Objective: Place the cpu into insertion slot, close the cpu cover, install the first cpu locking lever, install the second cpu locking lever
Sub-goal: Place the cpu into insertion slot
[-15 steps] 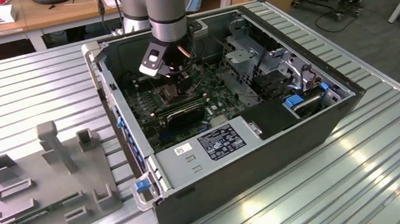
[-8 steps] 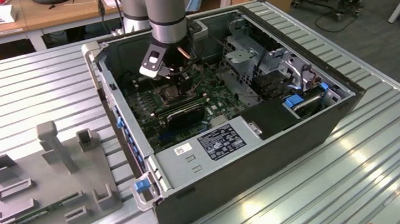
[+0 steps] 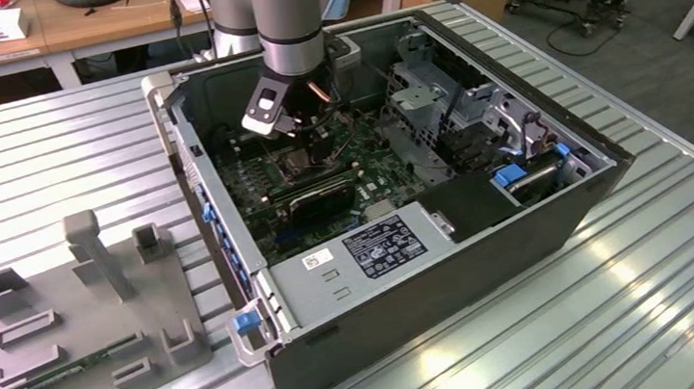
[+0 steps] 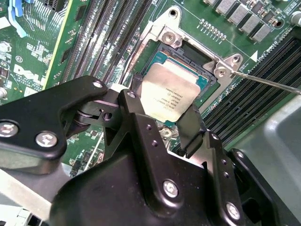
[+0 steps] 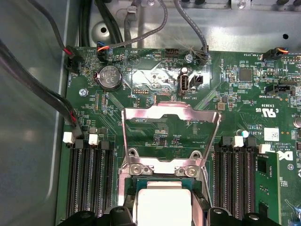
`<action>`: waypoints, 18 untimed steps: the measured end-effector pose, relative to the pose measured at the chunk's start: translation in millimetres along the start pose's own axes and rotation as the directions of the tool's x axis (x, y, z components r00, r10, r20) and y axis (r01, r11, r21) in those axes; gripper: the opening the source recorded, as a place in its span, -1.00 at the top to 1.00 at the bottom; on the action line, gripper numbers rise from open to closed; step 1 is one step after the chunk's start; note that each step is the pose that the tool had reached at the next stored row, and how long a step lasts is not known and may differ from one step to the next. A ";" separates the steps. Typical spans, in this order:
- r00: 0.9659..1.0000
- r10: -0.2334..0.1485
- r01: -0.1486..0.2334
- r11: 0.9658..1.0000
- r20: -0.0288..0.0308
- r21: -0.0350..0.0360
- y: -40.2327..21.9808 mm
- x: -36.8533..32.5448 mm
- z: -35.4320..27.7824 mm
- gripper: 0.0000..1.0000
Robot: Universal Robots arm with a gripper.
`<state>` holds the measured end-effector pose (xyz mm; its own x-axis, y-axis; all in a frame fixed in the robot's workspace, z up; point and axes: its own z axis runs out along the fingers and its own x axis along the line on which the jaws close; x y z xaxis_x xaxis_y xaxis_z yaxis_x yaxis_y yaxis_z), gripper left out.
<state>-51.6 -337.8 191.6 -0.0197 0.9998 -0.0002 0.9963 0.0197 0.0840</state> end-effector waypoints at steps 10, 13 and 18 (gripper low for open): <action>1.000 0.000 0.000 1.000 0.000 0.000 0.2 0.1 -1.2 -0.08; 1.000 0.000 0.000 1.000 0.000 0.000 0.4 0.0 -2.5 -0.08; 1.000 0.000 0.000 1.000 0.000 0.000 0.7 0.1 -3.7 -0.08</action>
<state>-51.3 -337.7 195.3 -0.0197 0.9998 0.0001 0.9963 0.0196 0.0837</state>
